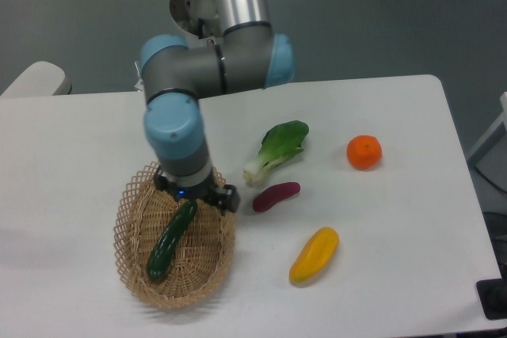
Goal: Pick up the cucumber from the basket
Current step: 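Lower the gripper onto the cucumber and close it around it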
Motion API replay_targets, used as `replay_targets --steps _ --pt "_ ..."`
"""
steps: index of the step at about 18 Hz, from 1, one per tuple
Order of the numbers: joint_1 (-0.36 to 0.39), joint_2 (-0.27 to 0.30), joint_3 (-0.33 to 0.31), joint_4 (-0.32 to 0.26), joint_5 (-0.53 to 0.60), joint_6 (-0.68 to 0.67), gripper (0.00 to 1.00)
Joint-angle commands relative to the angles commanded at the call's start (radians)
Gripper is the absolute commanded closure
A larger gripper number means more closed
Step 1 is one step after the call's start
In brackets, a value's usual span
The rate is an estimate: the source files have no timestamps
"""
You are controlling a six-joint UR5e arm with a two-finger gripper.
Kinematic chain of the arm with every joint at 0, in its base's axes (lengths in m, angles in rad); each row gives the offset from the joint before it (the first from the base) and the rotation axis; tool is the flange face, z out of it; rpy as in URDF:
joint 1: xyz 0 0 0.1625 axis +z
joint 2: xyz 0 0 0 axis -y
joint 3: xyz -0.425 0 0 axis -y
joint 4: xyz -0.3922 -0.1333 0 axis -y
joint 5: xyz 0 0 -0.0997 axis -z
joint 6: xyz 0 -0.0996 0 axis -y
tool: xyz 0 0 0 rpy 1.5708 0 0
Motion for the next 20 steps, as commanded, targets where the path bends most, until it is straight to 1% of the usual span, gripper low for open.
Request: replay_targets --steps 2,7,9,16,17,18,19,20 --pt "-0.006 -0.008 -0.026 0.04 0.0 0.012 0.0" --pt "-0.026 -0.047 -0.023 0.062 -0.002 0.012 0.0" --pt "-0.034 -0.063 -0.022 0.089 -0.002 0.012 0.0" --pt "-0.038 -0.078 -0.025 0.094 -0.002 0.009 0.01" --pt "-0.038 -0.08 -0.023 0.094 -0.002 0.011 0.18" --pt "-0.037 -0.081 -0.02 0.094 -0.002 0.015 0.41" --pt "-0.037 -0.081 -0.016 0.094 -0.002 0.018 0.61" --pt "-0.037 -0.083 -0.013 0.094 -0.002 0.02 0.67"
